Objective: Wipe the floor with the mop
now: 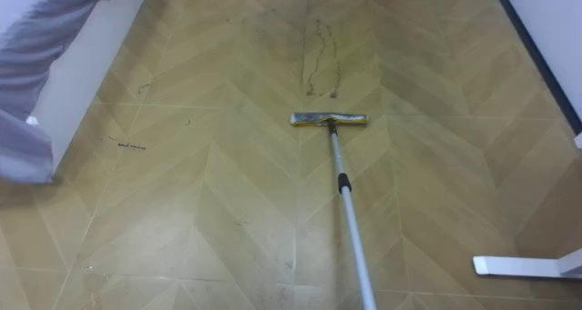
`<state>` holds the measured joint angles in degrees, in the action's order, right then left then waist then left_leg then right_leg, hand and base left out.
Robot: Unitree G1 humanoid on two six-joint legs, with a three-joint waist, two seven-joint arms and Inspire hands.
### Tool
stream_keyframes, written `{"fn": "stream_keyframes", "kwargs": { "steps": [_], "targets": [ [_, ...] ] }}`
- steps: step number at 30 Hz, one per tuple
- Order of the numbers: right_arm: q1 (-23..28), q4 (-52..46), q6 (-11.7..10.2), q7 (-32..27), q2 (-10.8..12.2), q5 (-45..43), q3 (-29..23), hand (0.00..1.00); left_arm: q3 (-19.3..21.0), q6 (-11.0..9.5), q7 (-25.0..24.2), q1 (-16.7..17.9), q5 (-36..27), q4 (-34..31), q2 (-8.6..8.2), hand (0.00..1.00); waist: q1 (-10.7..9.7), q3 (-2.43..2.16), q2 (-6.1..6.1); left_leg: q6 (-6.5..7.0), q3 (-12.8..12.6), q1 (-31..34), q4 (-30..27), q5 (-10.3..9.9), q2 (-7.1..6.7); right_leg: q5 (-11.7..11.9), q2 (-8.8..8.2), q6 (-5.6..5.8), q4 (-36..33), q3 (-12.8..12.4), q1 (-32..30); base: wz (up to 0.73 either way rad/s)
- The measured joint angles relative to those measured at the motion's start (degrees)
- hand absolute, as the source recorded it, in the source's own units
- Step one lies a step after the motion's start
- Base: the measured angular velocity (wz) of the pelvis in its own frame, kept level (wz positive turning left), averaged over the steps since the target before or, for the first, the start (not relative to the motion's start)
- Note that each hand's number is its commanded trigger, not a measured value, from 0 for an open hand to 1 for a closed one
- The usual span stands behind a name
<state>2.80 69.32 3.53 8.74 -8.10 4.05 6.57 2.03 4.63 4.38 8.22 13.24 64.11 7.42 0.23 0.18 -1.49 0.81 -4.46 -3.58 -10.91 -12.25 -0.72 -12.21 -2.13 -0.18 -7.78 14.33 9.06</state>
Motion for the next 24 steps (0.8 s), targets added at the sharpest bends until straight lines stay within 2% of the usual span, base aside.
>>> {"fn": "stream_keyframes", "kwargs": {
  "steps": [13,24],
  "targets": [
    [-0.01,0.02,0.00,0.03,-0.02,-0.02,-0.01,1.00,-0.15,0.00,-0.04,0.01,-0.11,0.04,0.00,0.00,-0.01,0.14,-0.05,0.00,-0.01,0.03,0.02,0.00,0.01,0.00,0.02,0.00,-0.01,-0.06,-0.03,0.00],
    [-0.28,-0.46,-0.47,-0.01,-0.05,0.11,0.14,1.00,-0.12,0.03,0.44,-1.23,-0.20,0.07,-0.04,0.00,0.07,-0.26,0.11,0.02,-0.13,2.84,-0.58,0.02,0.09,0.01,-0.03,-0.02,-0.57,-0.28,-3.23,0.00]
  ]
}}
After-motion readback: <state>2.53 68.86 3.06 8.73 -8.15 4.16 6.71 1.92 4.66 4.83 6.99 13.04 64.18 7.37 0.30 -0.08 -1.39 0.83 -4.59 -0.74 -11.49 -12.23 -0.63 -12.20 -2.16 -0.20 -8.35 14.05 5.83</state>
